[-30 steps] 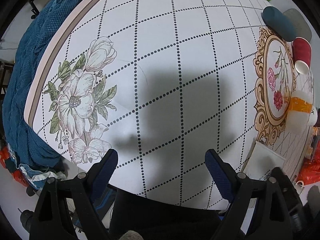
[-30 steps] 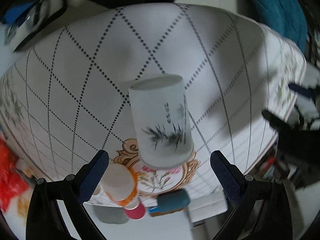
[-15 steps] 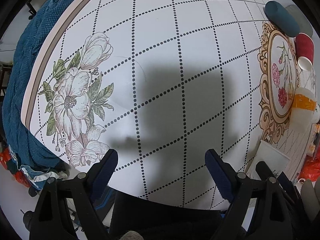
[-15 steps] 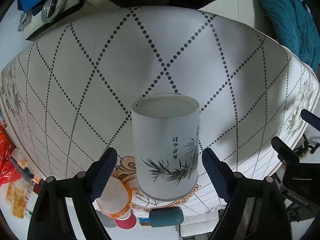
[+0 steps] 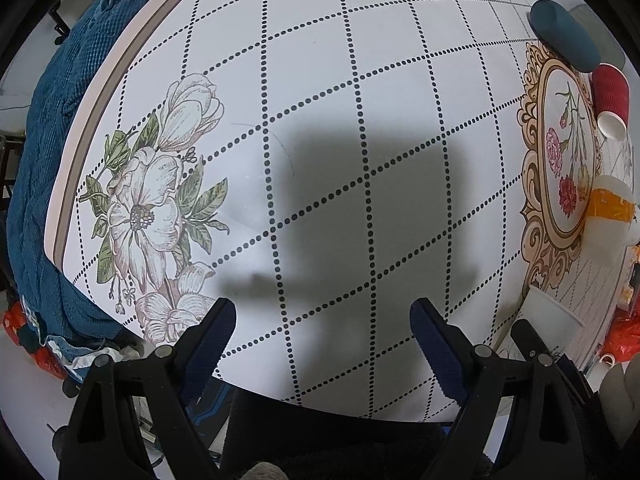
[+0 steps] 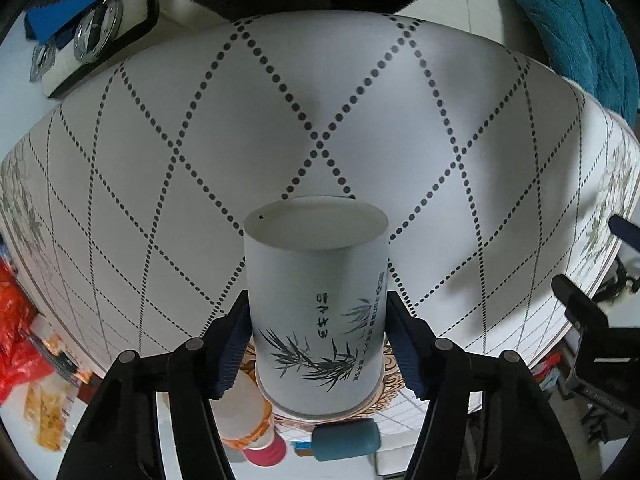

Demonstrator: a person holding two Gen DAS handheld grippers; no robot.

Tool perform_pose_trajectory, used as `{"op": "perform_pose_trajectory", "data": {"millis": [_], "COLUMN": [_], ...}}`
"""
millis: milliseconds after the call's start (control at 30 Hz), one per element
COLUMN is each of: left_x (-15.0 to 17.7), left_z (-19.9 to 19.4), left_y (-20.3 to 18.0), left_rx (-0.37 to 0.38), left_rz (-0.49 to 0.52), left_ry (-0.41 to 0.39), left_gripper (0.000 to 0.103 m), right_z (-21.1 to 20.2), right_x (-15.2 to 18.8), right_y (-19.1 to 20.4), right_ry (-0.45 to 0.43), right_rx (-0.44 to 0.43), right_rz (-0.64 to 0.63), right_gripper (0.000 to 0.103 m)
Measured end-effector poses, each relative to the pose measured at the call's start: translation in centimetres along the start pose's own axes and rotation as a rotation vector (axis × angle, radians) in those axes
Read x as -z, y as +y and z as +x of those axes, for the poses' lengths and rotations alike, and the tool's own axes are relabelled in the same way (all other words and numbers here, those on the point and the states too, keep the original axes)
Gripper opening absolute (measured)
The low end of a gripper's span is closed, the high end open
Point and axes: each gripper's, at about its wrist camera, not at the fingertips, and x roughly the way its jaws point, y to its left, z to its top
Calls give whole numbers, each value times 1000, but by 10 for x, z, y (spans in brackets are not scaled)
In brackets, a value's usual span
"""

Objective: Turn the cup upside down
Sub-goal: 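Lift and carry the inverted cup with the right gripper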

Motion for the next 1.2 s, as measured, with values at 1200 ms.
{"op": "perform_pose_trajectory", "data": {"millis": [1200], "left_x": [15], "left_z": [-33], "left_y": [-84], "left_rx": [-71], "left_rz": [182], "left_ry": [-37], "left_gripper": [89], "right_z": [51], "right_x": [91], "right_y": [-54], "right_ry": [-70], "right_rx": [-699], "right_rz": [1256], "right_gripper": [66]}}
